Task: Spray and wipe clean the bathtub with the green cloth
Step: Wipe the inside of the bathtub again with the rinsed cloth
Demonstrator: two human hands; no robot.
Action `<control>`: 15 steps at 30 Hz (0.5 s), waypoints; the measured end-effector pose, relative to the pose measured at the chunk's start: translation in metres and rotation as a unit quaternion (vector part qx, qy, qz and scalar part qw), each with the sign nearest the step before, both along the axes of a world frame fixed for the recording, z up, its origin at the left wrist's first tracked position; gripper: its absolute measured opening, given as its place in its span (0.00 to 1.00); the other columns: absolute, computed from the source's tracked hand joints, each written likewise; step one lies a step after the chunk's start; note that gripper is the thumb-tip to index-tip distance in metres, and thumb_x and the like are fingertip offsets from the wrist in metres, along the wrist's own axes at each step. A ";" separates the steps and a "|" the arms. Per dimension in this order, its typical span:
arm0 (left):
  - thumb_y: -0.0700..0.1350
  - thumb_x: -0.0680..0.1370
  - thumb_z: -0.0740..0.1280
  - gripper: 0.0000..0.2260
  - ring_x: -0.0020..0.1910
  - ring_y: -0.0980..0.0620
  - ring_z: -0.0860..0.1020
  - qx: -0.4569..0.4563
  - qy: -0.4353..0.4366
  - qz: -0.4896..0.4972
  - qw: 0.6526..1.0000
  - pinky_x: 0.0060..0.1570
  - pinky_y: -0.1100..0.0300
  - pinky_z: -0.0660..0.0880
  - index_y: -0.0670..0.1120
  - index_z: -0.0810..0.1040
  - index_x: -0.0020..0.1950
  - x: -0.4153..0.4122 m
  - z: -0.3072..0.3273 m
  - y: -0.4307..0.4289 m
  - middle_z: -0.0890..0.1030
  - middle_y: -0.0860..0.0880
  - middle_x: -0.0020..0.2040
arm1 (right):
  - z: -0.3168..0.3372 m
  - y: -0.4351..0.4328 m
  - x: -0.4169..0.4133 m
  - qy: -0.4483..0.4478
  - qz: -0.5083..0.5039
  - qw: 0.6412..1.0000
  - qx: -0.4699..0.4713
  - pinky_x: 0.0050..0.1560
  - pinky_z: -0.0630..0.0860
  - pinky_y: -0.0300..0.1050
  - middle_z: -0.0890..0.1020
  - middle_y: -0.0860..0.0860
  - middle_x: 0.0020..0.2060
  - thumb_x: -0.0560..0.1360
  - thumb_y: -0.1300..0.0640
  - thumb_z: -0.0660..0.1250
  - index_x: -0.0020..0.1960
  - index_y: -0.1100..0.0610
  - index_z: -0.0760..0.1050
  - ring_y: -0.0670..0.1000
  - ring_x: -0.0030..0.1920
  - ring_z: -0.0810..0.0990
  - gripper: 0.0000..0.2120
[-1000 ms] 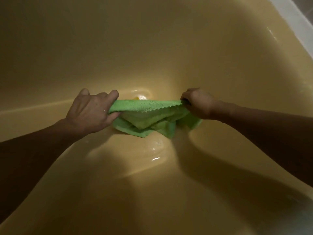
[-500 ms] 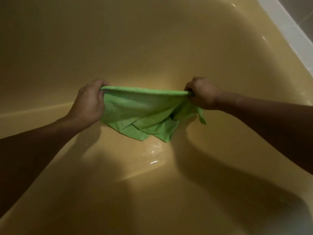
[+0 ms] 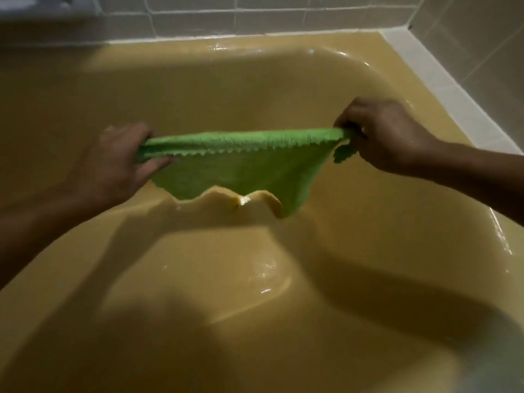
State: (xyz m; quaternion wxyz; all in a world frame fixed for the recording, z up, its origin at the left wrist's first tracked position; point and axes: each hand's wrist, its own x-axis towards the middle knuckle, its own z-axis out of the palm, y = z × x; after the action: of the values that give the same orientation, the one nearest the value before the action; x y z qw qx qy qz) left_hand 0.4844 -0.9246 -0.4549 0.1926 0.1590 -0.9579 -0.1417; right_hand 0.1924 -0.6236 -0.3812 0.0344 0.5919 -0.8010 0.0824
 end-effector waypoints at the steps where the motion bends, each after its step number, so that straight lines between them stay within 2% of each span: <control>1: 0.51 0.76 0.77 0.14 0.37 0.50 0.66 0.006 -0.012 -0.031 0.999 0.38 0.55 0.59 0.46 0.76 0.46 0.010 -0.004 0.001 0.70 0.48 0.37 | -0.007 0.007 0.006 -0.012 0.031 0.999 0.016 0.45 0.80 0.56 0.82 0.61 0.48 0.76 0.70 0.68 0.53 0.64 0.83 0.61 0.45 0.82 0.08; 3: 0.61 0.75 0.70 0.15 0.35 0.56 0.63 0.030 -0.048 -0.090 0.994 0.35 0.59 0.58 0.51 0.75 0.44 0.029 -0.013 0.008 0.69 0.53 0.35 | -0.030 0.021 0.018 -0.062 0.078 0.993 0.060 0.42 0.81 0.55 0.83 0.60 0.44 0.75 0.69 0.68 0.49 0.63 0.84 0.61 0.42 0.83 0.07; 5: 0.64 0.73 0.68 0.18 0.32 0.58 0.66 0.068 -0.095 -0.135 0.984 0.33 0.64 0.62 0.49 0.78 0.41 0.047 -0.026 0.019 0.72 0.56 0.34 | -0.057 0.033 0.030 -0.116 0.083 0.983 0.117 0.41 0.81 0.53 0.83 0.58 0.42 0.76 0.65 0.67 0.49 0.61 0.84 0.60 0.41 0.83 0.07; 8: 0.69 0.72 0.67 0.15 0.32 0.66 0.73 0.135 -0.179 -0.162 0.961 0.31 0.71 0.66 0.59 0.76 0.41 0.073 -0.051 0.032 0.72 0.62 0.32 | -0.089 0.046 0.053 -0.152 0.070 0.954 0.247 0.46 0.78 0.47 0.82 0.53 0.48 0.79 0.63 0.67 0.56 0.58 0.83 0.54 0.46 0.81 0.08; 10: 0.73 0.71 0.66 0.19 0.30 0.64 0.74 0.145 -0.209 -0.152 0.955 0.29 0.69 0.66 0.58 0.75 0.41 0.086 -0.075 0.036 0.74 0.60 0.30 | -0.105 0.049 0.066 -0.131 0.060 0.935 0.324 0.47 0.75 0.42 0.78 0.51 0.50 0.81 0.60 0.66 0.58 0.57 0.80 0.50 0.47 0.77 0.08; 11: 0.73 0.71 0.67 0.21 0.29 0.62 0.74 0.144 -0.222 -0.149 0.953 0.28 0.65 0.68 0.56 0.77 0.41 0.091 -0.086 0.038 0.75 0.58 0.29 | -0.112 0.048 0.071 -0.116 0.050 0.929 0.347 0.47 0.73 0.41 0.76 0.51 0.50 0.81 0.60 0.65 0.58 0.57 0.80 0.50 0.47 0.76 0.08; 13: 0.71 0.69 0.70 0.21 0.29 0.60 0.75 0.153 -0.245 -0.138 0.947 0.29 0.61 0.70 0.53 0.79 0.41 0.094 -0.104 0.040 0.77 0.57 0.30 | -0.124 0.043 0.075 -0.104 0.014 0.929 0.355 0.47 0.72 0.42 0.76 0.52 0.50 0.81 0.62 0.64 0.57 0.57 0.80 0.50 0.47 0.75 0.08; 15: 0.68 0.66 0.72 0.19 0.31 0.61 0.74 0.164 -0.243 -0.121 0.948 0.31 0.61 0.69 0.53 0.80 0.40 0.094 -0.117 0.042 0.77 0.57 0.33 | -0.136 0.035 0.070 -0.145 -0.048 0.935 0.320 0.50 0.76 0.47 0.81 0.54 0.51 0.79 0.66 0.64 0.55 0.56 0.82 0.53 0.49 0.79 0.11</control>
State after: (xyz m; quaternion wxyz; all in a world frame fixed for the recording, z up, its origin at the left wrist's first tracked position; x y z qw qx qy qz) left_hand 0.5784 -0.8826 -0.5719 -0.0936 0.1009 -0.9513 -0.2757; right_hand 0.2622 -0.5888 -0.5174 -0.2689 0.5138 -0.8091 -0.0952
